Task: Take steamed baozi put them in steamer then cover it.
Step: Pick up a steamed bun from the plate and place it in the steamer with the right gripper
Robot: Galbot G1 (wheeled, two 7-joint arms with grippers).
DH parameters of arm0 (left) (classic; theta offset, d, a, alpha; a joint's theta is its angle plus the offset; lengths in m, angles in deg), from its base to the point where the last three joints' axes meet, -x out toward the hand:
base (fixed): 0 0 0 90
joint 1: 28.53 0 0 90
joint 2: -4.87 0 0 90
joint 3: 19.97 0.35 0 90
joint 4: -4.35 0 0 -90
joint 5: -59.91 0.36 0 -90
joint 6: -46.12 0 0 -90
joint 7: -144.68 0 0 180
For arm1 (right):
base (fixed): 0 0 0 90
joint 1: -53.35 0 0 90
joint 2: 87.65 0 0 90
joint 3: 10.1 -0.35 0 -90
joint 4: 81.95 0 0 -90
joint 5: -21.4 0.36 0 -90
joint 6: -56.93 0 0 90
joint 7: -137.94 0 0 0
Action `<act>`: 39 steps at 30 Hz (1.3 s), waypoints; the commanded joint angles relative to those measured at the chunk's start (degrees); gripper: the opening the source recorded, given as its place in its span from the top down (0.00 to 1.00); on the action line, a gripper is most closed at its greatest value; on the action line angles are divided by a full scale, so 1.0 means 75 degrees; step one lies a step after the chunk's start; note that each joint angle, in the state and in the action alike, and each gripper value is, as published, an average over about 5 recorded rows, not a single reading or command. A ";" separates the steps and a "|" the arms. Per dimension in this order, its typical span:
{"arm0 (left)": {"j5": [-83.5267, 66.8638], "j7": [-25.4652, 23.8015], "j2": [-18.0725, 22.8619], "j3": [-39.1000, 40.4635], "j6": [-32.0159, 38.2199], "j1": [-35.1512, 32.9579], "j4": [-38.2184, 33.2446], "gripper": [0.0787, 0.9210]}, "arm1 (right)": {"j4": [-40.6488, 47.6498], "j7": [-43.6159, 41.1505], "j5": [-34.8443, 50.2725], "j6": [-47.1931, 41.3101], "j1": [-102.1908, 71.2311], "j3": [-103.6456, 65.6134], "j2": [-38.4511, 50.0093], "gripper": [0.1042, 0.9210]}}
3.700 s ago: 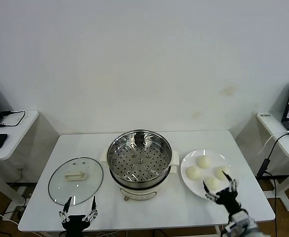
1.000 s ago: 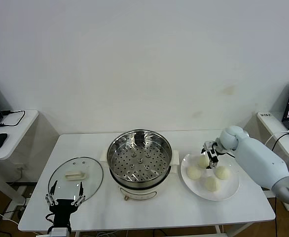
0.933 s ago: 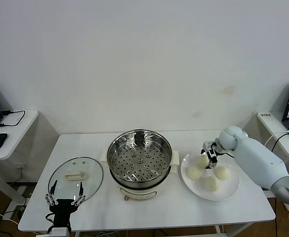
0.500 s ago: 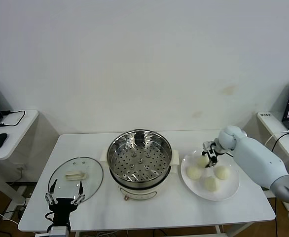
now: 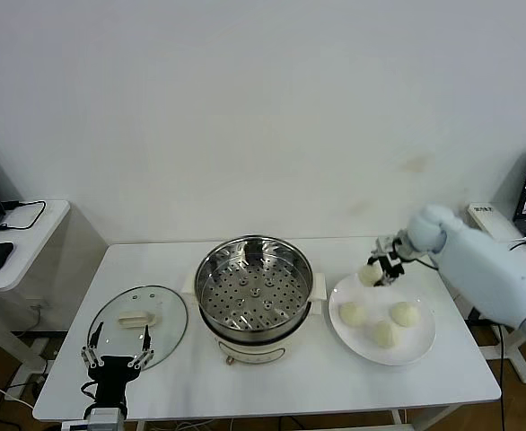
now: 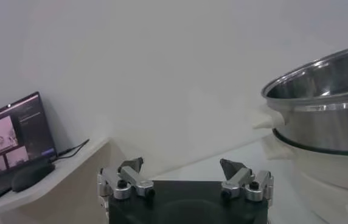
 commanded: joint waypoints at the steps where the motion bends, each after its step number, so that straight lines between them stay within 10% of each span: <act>1: -0.0063 -0.0002 -0.0020 -0.0006 0.0002 -0.0007 0.0000 0.12 | -0.0680 -0.0051 0.1118 -0.0030 0.1440 0.0865 0.0256 0.39; 18: -0.0144 0.0028 -0.0058 -0.0129 0.0061 -0.0065 -0.0104 0.12 | -0.1221 0.0663 0.2103 0.0934 0.2987 0.3284 -0.1799 0.39; 39: -0.0150 0.0040 0.0022 -0.0329 0.0148 -0.0153 -0.0258 0.12 | 0.1297 0.1481 -0.0970 0.4135 0.1954 0.3596 -0.4142 0.38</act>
